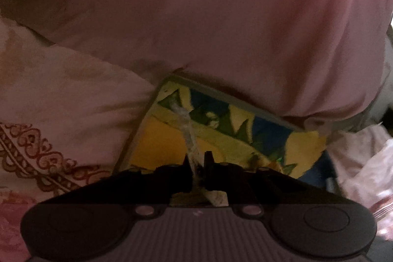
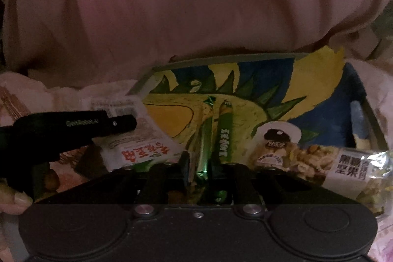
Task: Organize snacks
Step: 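Carry white packet with left tool while right tool carries candy stick to tray, then open left tool over tray while right tool releases candy stick inside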
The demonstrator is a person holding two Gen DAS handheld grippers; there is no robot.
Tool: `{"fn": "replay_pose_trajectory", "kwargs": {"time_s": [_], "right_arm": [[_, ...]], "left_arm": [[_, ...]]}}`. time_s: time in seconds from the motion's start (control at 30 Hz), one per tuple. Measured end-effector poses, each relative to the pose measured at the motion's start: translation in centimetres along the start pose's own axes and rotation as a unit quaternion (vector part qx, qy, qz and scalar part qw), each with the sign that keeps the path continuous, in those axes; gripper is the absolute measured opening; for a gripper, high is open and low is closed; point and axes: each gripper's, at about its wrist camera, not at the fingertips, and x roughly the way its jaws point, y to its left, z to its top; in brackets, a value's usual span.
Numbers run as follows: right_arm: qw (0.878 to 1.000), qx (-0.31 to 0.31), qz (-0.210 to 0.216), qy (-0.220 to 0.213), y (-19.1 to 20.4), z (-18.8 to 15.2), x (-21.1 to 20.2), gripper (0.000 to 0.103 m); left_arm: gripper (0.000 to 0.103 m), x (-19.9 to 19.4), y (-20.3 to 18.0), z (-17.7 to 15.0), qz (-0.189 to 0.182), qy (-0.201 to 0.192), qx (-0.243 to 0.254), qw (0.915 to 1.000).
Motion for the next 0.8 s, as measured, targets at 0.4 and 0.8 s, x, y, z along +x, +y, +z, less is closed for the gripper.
{"fn": "replay_pose_trajectory", "kwargs": {"time_s": [0.4,0.8], "right_arm": [[0.997,-0.041,-0.051,-0.04,0.8,0.1,-2.8,0.057],[0.991,-0.031,-0.087,-0.1,0.4,0.8,-9.2,0.096]], "left_arm": [[0.08,-0.5,-1.7,-0.8,0.093,0.008,0.084,0.992],[0.102,-6.3,-1.1,-0.9,0.094,-0.033,0.034,0.9944]]}}
